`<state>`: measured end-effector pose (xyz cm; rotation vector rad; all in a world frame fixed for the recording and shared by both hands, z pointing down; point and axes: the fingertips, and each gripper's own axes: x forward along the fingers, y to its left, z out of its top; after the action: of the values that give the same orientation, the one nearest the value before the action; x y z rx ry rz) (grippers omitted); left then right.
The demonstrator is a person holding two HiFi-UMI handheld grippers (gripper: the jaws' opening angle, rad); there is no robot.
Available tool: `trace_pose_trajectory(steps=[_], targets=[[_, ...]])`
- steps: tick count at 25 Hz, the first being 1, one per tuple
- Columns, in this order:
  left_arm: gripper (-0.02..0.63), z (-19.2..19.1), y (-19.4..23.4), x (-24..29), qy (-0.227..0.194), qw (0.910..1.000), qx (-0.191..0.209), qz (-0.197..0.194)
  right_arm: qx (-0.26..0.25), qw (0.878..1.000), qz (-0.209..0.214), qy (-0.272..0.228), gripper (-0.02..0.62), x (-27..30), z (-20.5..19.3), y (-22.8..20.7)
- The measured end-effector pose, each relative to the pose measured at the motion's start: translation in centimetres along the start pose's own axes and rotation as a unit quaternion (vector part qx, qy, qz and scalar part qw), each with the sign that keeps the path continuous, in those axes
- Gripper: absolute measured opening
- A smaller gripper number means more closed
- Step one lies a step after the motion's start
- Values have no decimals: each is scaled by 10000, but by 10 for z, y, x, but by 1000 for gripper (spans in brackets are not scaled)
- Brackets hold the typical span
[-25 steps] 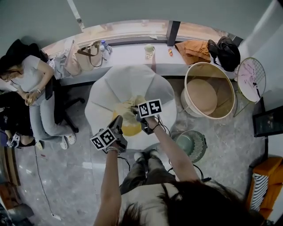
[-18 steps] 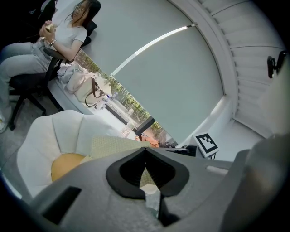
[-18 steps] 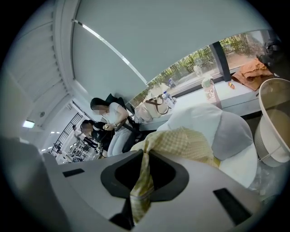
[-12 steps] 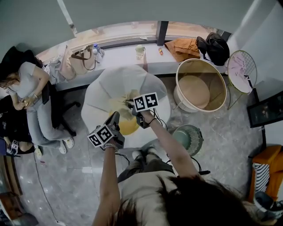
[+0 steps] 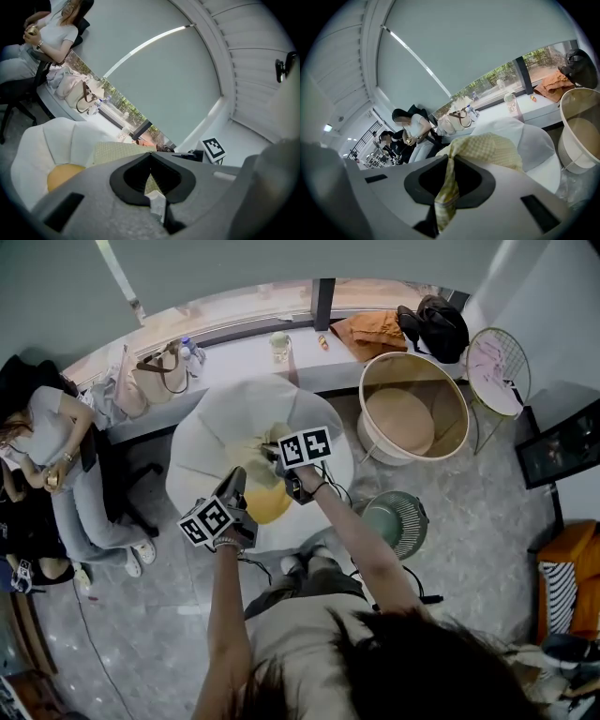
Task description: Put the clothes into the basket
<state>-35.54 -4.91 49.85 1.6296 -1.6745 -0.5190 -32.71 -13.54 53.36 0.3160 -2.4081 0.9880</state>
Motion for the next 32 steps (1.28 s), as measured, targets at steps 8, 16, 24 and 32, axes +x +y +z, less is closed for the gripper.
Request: trace_pose_trajectory(steps=[8,16,24,32], targets=[[11,-6,-8,11,203,9996,162,-133,94,9994,-116,-324,38,-25,5,-13],[11,-26,-56,47,428,9976,322,-442,285,9978,-323,-505,38,-78,-3,-50],[11,-76,-108,76,803,9938,400,-661,516,9951,-570,-618,38,-139,-20,-96],[11,-109,-147,91,1054,9895,504,-850,699,9920,-713,-772,38,-185,-32,-123]])
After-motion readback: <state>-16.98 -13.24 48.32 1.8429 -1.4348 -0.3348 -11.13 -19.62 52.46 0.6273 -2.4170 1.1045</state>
